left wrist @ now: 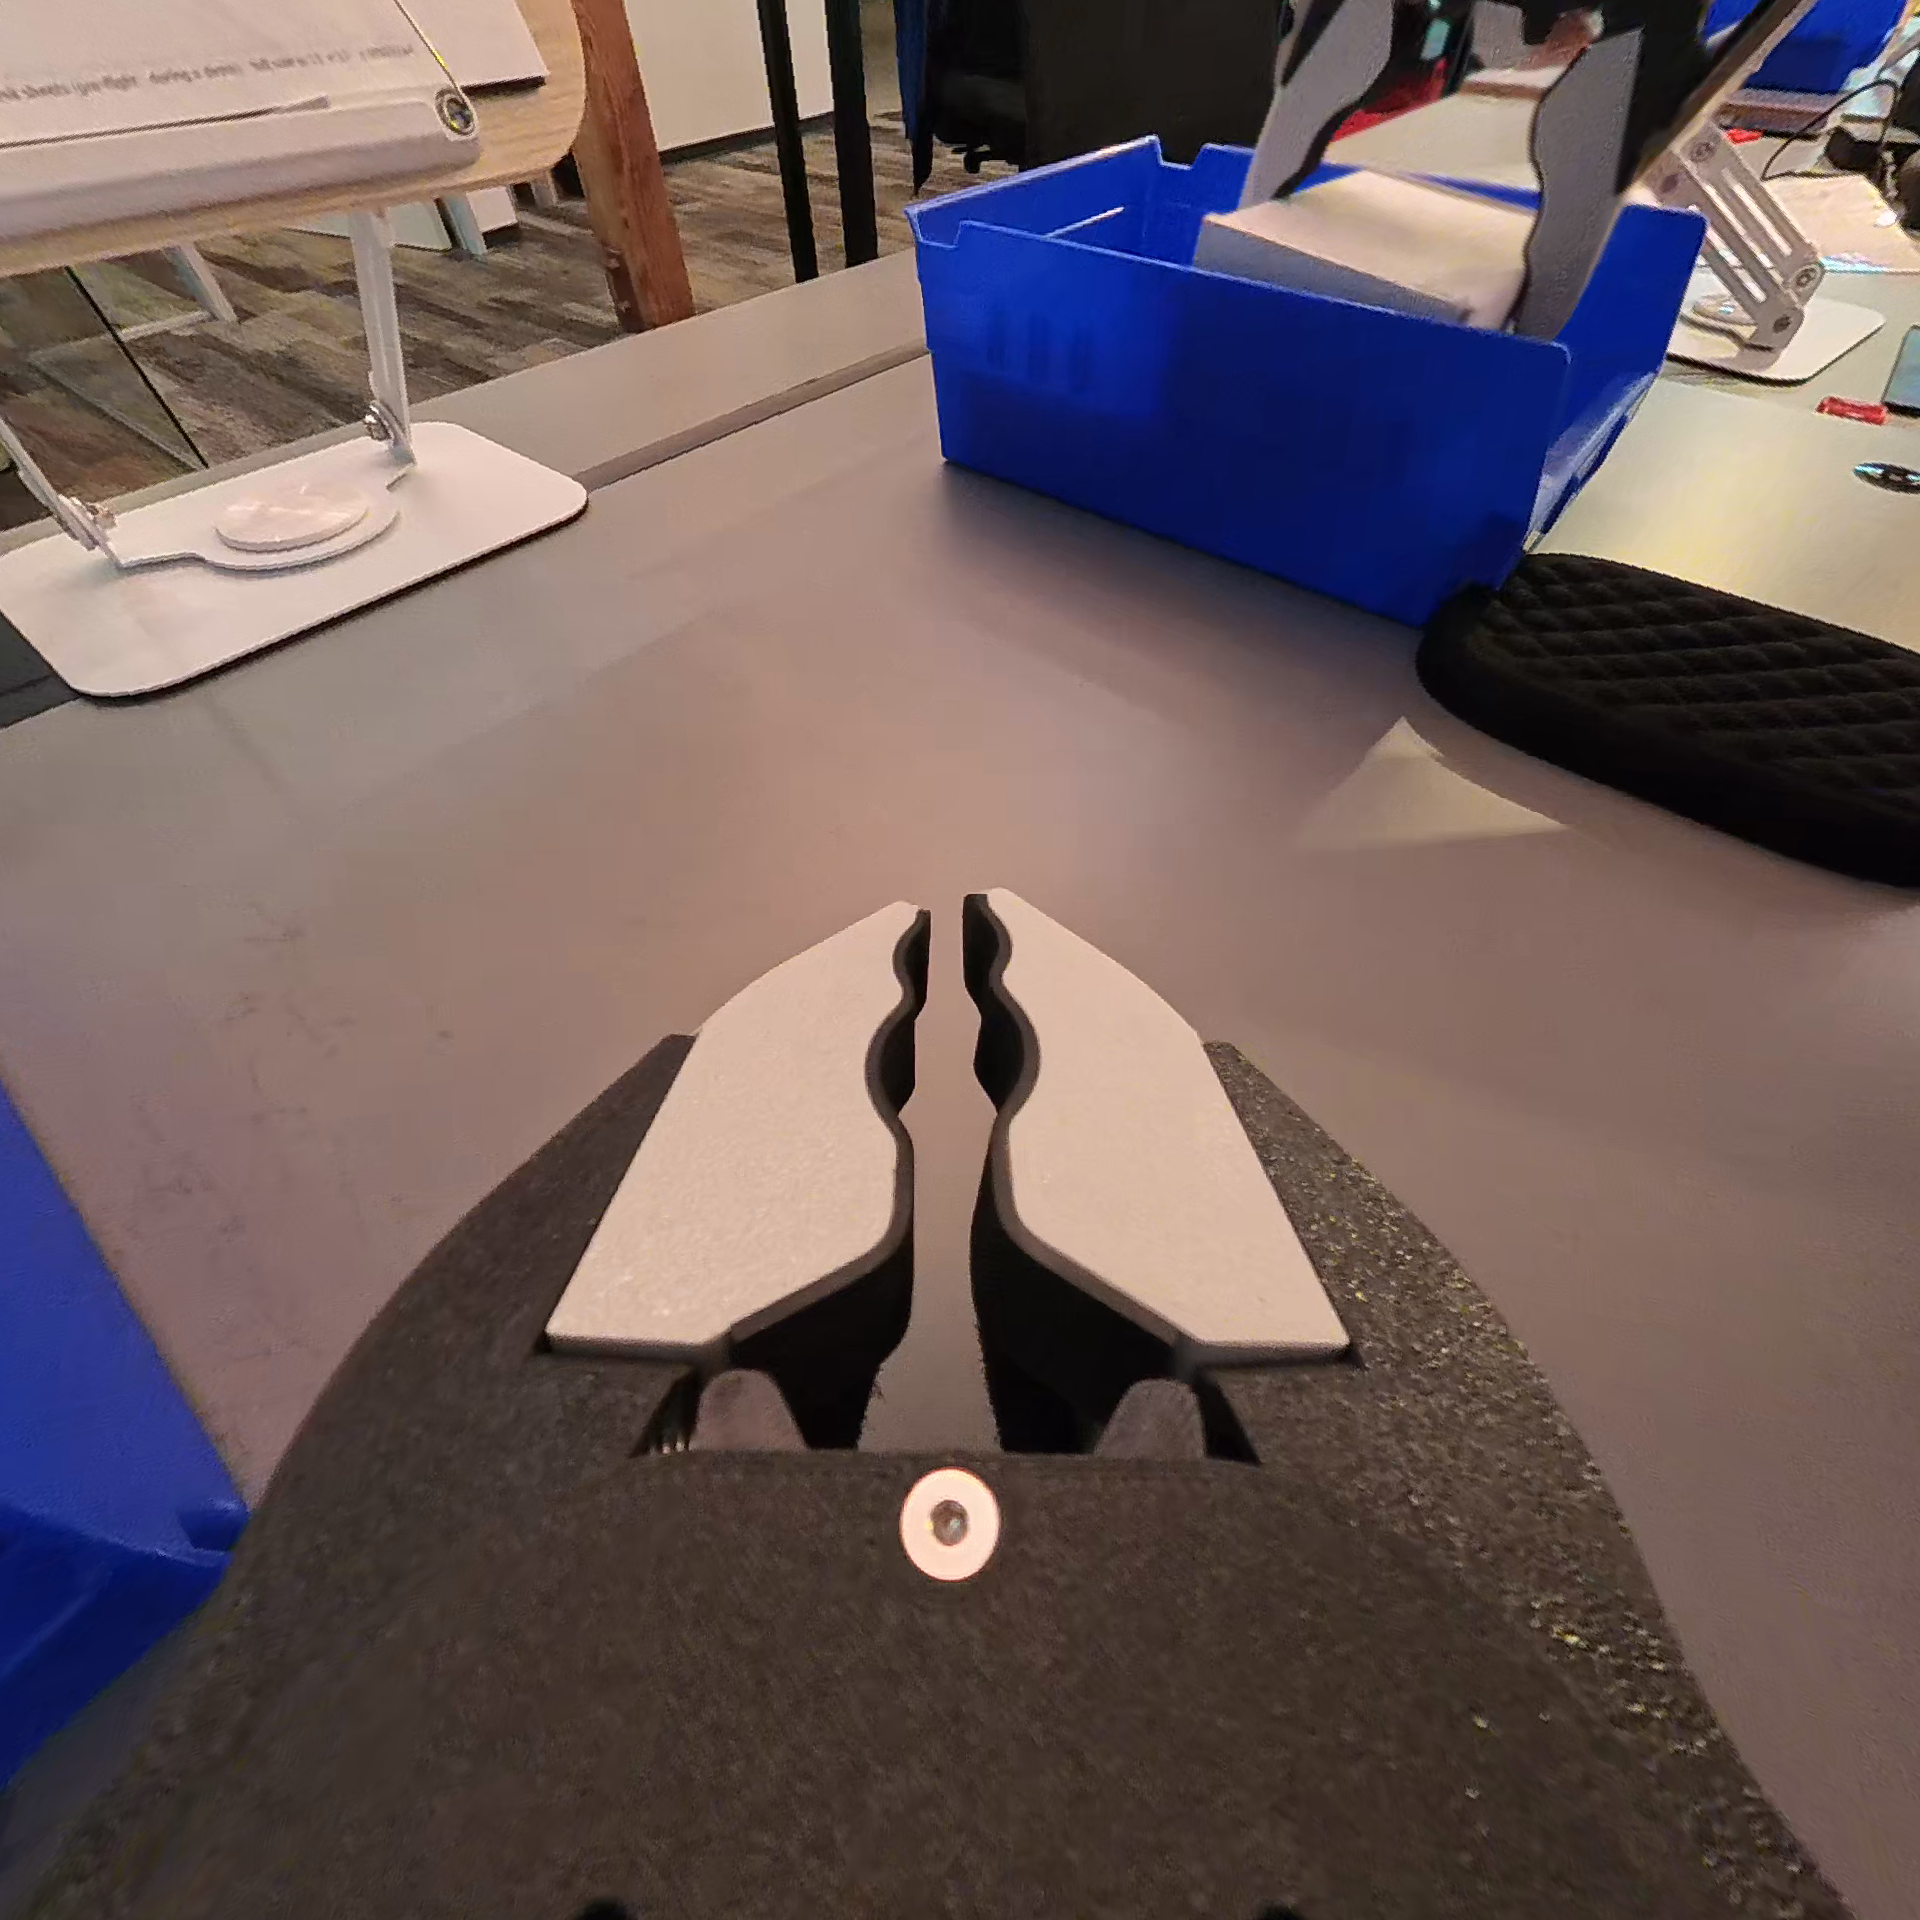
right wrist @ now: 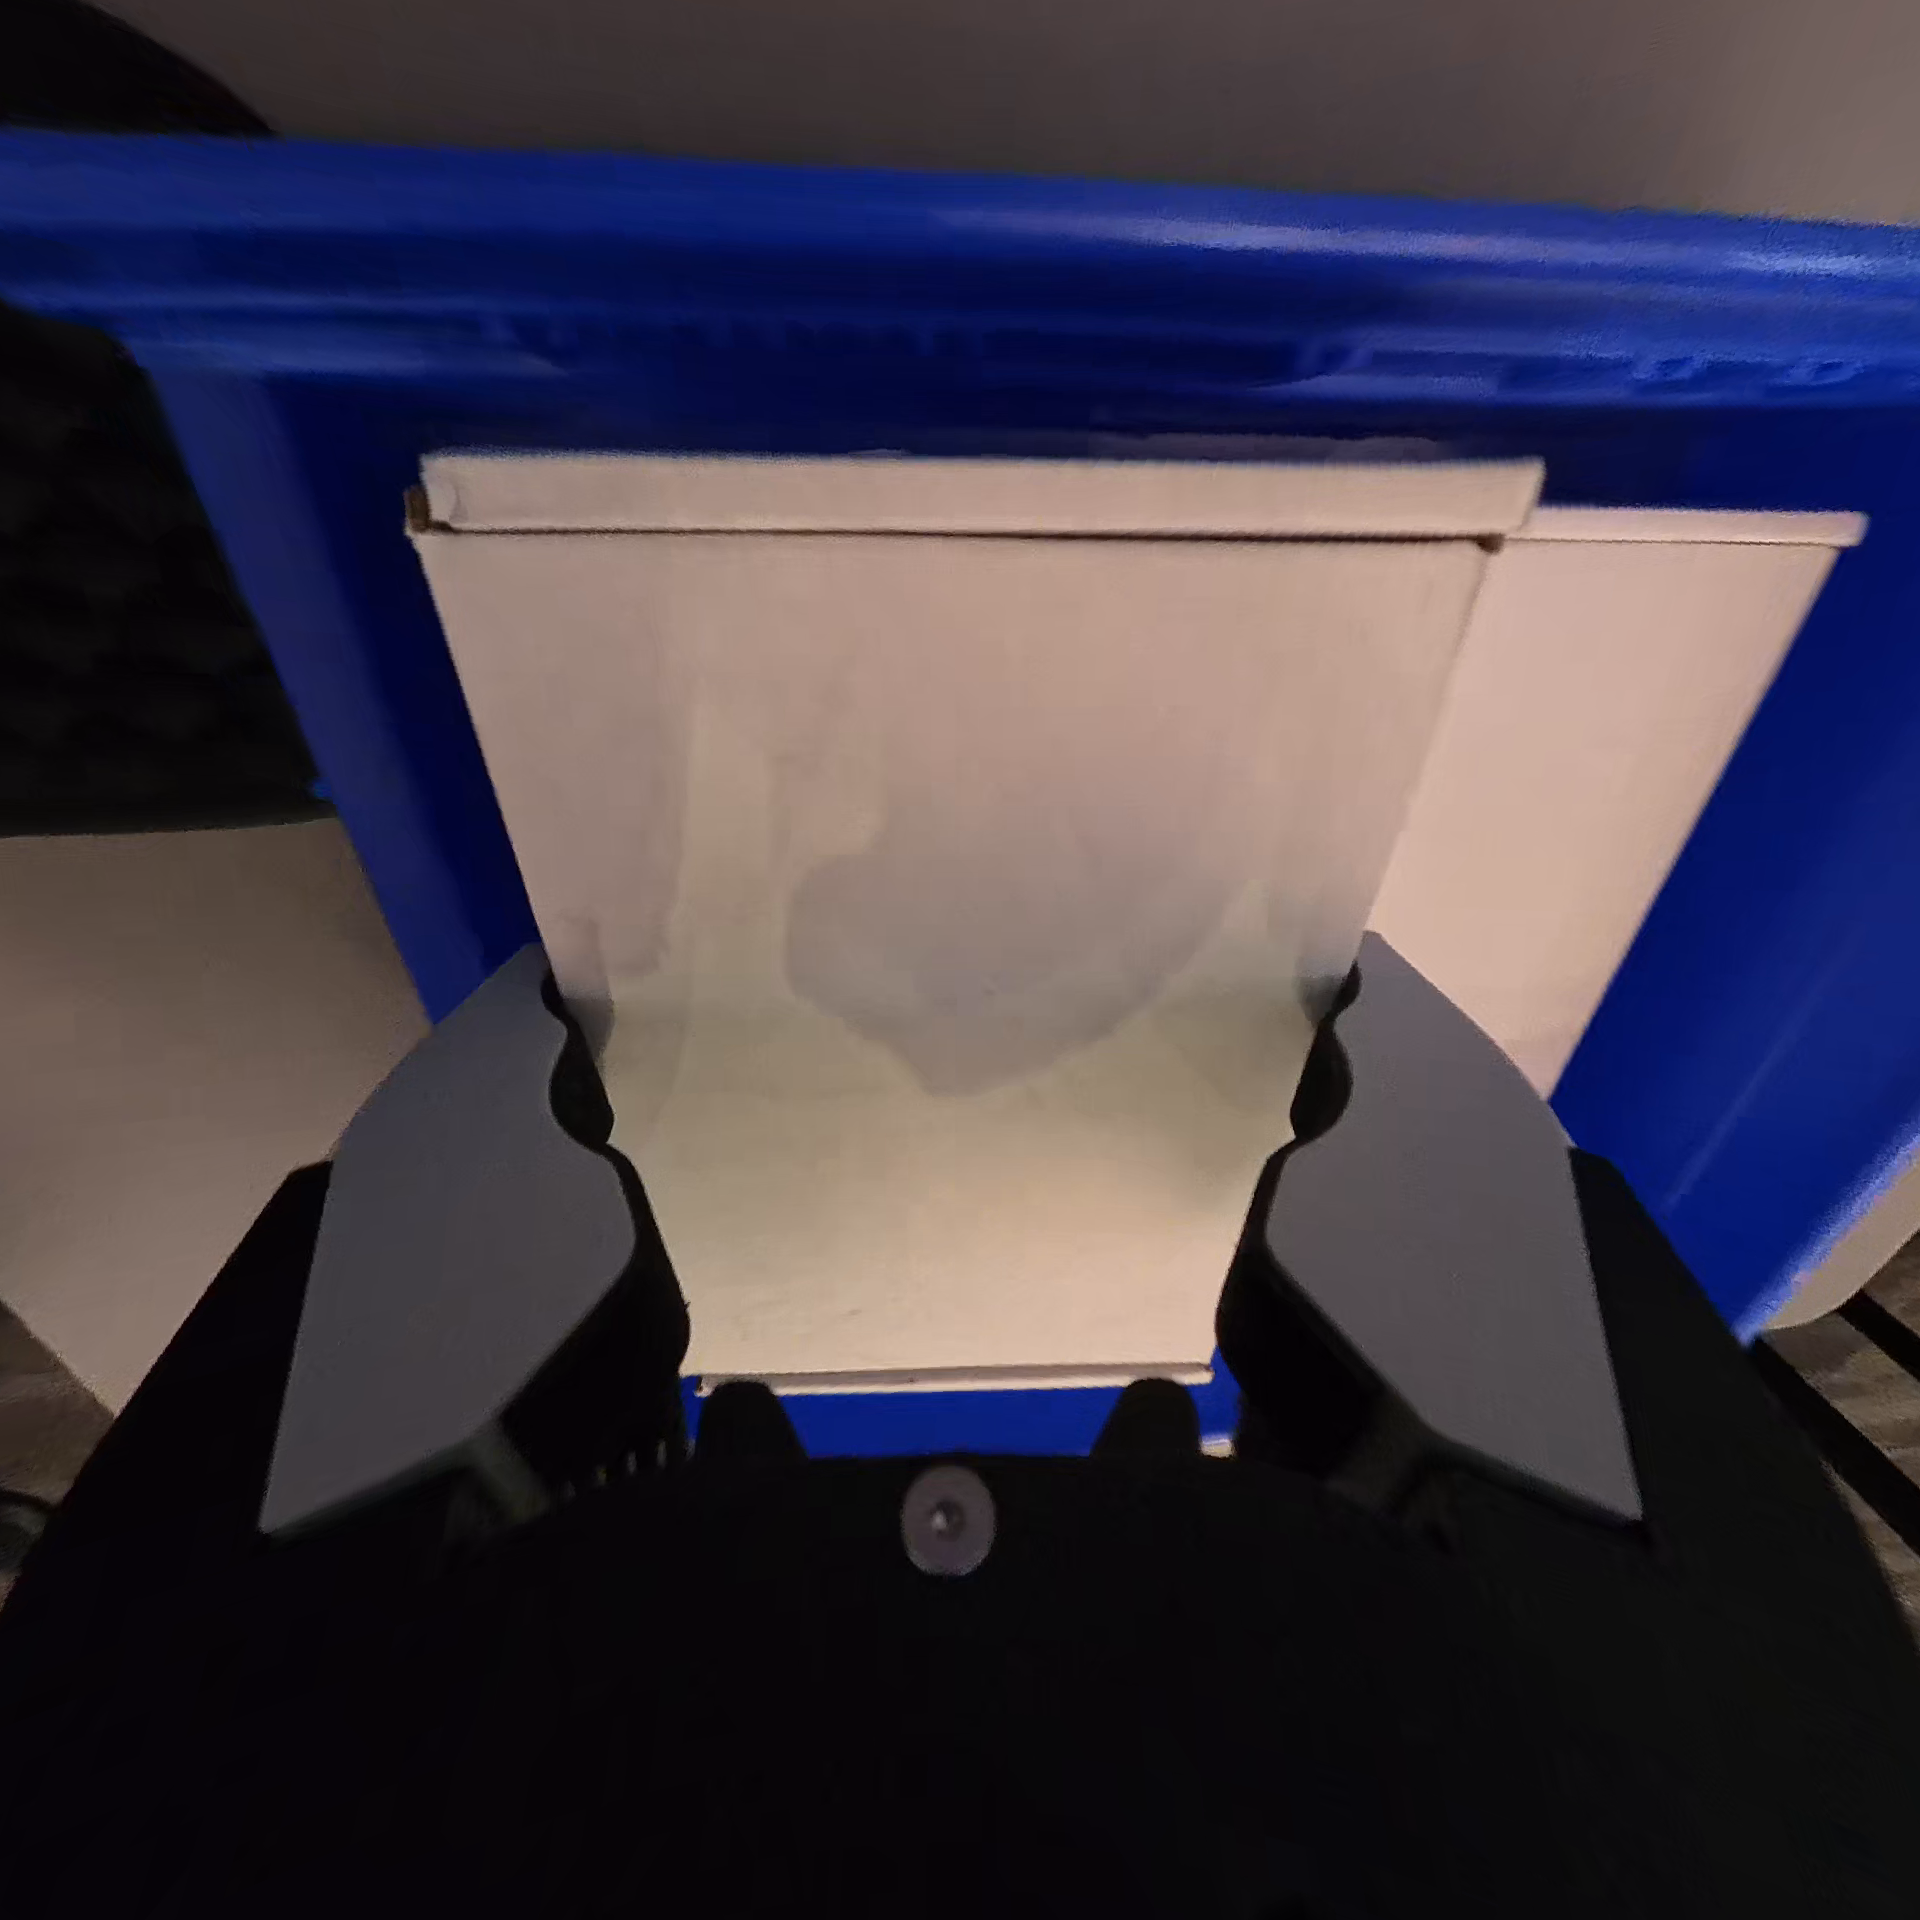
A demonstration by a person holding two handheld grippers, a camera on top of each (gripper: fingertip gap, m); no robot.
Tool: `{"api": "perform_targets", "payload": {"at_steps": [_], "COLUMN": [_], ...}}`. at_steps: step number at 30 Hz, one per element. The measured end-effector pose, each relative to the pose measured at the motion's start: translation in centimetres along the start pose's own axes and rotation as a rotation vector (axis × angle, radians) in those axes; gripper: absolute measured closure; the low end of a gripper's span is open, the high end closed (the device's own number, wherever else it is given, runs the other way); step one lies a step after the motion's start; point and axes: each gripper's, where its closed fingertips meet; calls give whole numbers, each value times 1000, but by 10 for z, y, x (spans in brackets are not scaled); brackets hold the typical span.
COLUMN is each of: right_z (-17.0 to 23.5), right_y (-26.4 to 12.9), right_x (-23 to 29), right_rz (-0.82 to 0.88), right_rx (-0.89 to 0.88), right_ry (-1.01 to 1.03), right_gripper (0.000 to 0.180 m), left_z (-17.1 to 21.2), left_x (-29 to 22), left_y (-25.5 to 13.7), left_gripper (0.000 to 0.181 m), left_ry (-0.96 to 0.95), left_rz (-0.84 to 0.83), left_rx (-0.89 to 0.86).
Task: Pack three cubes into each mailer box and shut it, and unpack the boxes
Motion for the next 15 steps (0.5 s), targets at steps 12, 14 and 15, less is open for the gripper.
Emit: {"api": "perform_targets", "payload": {"at_steps": [12, 14, 15], "right_z": [19, 16, 15], "right_y": [27, 25, 21], "right_x": [0, 0, 0], "right_rz": [48, 62, 71], "right_rx": [81, 38, 18], "right_ry": [-10, 6, 11], "right_gripper": [49, 59, 57], "left_z": [1, 0, -1], "left_x": [-3, -2, -2], "left_y": [-1, -2, -2], "left_gripper": [174, 174, 174], "left_ry": [2, -13, -21], "left_rz": [4, 7, 10], "left_rx": [2, -4, -8]}}
Point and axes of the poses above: each gripper's, where its closed fingertips meet, y out along the fingers, z out of its underside, x = y × z across the jaws, and after that the axes turned 14 degrees about -x, right-handed
